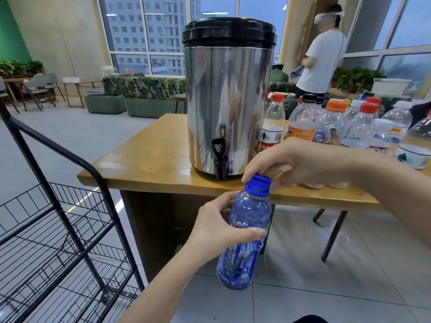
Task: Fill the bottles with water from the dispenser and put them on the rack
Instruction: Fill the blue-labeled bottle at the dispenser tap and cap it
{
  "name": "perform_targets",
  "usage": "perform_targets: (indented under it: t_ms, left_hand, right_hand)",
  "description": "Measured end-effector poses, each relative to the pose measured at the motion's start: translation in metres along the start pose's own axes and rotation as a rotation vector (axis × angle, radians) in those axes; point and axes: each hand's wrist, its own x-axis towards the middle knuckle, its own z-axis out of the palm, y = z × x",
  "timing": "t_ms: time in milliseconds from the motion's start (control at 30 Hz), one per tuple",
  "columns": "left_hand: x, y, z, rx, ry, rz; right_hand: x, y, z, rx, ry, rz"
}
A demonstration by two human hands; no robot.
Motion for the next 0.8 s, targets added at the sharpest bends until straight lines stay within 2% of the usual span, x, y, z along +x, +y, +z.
perform_targets:
  t_ms: [67, 100, 200, 267, 300, 333, 400, 467, 533, 633, 800]
  left_hand:
    - [0.0, -0.001, -0.001, -0.004, 0.002, 0.006]
    - [-0.001, -0.001, -0.001, -0.005, 0.01, 0.014]
    - [-0.001, -0.002, 0.0, 0.008, 0.036, 0.028]
    - [-0.001, -0.002, 0.001, 0.038, 0.028, 0.037]
    - [-0.001, -0.003, 0.001, 0.045, 0.016, 0.036]
    - [0.0, -0.003, 0.0, 0.039, 0.0, 0.03]
    - [0.001, -0.005, -0.004, 0.014, -0.04, 0.015]
    - [0.003, -0.007, -0.006, 0.029, -0.066, 0.017]
    - [0.004, -0.008, -0.005, 0.07, -0.059, 0.03]
    - [0.004, -0.01, -0.005, 0.047, -0.083, 0.013]
    - [0.003, -0.012, -0.015, -0.031, -0.277, -0.03]
  right_hand:
    - [0.003, 0.001, 0.002, 0.019, -0.004, -0.009]
    - [0.005, 0.001, 0.005, -0.046, 0.008, -0.012]
    - [0.012, -0.002, 0.018, -0.446, 0.019, 0.072]
    - [0.013, 0.002, 0.029, -0.862, 0.148, -0.012]
    - [0.011, 0.002, 0.031, -0.923, 0.206, -0.068]
    - [0.009, 0.003, 0.029, -0.883, 0.231, -0.108]
    - [0.006, 0.007, 0.022, -0.651, 0.214, -0.126]
    - [0.01, 0.005, 0.023, -0.57, 0.174, -0.162]
    - [0.016, 0.006, 0.034, -0.672, 0.239, -0.184]
    - [0.018, 0.009, 0.046, -0.821, 0.307, -0.078]
    - [0.019, 0.019, 0.043, -0.906, 0.23, -0.479]
